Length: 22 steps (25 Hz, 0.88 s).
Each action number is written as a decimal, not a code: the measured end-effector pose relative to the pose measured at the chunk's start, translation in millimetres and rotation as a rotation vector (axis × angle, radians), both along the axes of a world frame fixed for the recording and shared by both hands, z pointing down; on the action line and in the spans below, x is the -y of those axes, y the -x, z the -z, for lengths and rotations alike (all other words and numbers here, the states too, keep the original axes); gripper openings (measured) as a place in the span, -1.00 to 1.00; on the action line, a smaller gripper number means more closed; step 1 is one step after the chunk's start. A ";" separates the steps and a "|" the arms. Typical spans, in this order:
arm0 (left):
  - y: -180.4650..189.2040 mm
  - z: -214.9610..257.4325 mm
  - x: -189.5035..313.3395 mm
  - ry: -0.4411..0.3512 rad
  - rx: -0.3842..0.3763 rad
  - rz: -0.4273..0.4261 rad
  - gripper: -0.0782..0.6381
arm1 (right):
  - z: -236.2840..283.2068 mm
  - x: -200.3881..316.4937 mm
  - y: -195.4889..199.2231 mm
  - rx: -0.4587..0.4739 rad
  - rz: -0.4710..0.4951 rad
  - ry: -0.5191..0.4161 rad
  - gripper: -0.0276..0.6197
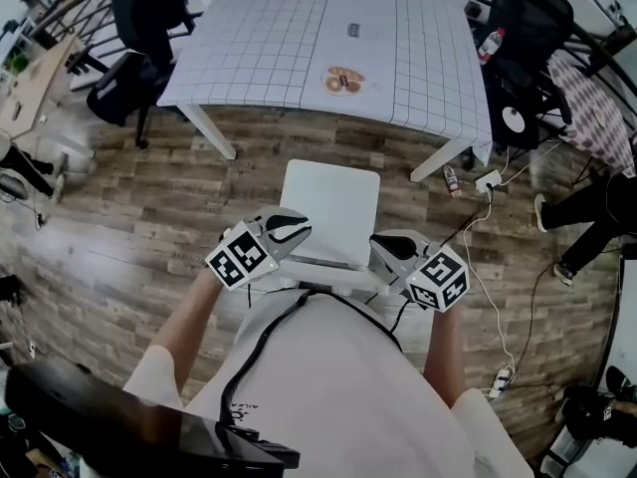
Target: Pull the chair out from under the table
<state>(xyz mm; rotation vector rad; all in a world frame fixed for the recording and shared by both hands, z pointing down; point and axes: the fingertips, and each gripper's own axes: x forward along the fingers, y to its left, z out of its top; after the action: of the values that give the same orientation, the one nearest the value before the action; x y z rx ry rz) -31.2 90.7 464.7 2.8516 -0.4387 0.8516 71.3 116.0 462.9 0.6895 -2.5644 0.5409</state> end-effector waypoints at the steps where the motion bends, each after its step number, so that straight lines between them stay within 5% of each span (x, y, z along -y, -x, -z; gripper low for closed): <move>1: -8.2 8.1 3.7 0.000 -0.043 0.018 -0.64 | 5.1 3.7 -0.1 0.020 -0.030 -0.019 -0.90; 5: -30.0 37.0 18.7 0.021 -0.226 0.127 -0.72 | 19.4 14.9 0.5 0.038 -0.118 -0.096 -0.90; 8: -33.4 46.2 27.1 0.000 -0.286 0.207 -0.76 | 27.5 16.5 4.4 0.072 -0.155 -0.126 -0.90; 13: -25.6 39.0 28.2 0.012 -0.311 0.275 -0.76 | 29.9 14.4 8.2 0.134 -0.182 -0.135 -0.90; 22: 0.5 7.0 15.5 0.028 -0.199 0.278 -0.77 | 22.7 18.5 3.9 0.098 -0.195 -0.133 -0.90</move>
<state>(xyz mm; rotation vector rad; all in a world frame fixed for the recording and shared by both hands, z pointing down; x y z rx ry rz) -31.7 75.2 457.7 2.7240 -0.7658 0.5150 67.4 97.6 440.2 0.9897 -2.6593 0.4784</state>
